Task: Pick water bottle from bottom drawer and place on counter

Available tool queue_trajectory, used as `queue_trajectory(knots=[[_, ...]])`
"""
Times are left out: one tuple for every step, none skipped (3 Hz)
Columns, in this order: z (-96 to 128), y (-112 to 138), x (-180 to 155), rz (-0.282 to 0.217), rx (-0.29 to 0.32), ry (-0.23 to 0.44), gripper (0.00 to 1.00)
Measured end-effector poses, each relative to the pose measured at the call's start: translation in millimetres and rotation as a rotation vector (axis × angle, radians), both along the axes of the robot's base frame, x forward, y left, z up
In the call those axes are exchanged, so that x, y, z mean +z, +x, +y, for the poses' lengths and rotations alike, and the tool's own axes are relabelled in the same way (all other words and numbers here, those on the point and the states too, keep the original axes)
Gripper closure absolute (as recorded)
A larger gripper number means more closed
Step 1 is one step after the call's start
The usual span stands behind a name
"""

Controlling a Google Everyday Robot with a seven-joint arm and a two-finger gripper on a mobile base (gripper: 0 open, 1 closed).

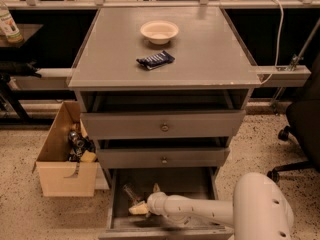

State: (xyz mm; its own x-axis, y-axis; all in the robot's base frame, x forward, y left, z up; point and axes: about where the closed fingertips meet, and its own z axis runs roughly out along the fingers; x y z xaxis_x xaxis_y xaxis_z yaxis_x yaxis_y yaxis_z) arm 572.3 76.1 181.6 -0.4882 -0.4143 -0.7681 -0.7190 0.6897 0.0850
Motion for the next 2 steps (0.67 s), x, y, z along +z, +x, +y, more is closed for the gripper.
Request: queue_trajectory(knots=[[3.5,4.5,-25.5,0.048,-0.021,-0.019,0.00],[11.3,6.5,-45.3,0.097,-0.020,-0.031,0.00]])
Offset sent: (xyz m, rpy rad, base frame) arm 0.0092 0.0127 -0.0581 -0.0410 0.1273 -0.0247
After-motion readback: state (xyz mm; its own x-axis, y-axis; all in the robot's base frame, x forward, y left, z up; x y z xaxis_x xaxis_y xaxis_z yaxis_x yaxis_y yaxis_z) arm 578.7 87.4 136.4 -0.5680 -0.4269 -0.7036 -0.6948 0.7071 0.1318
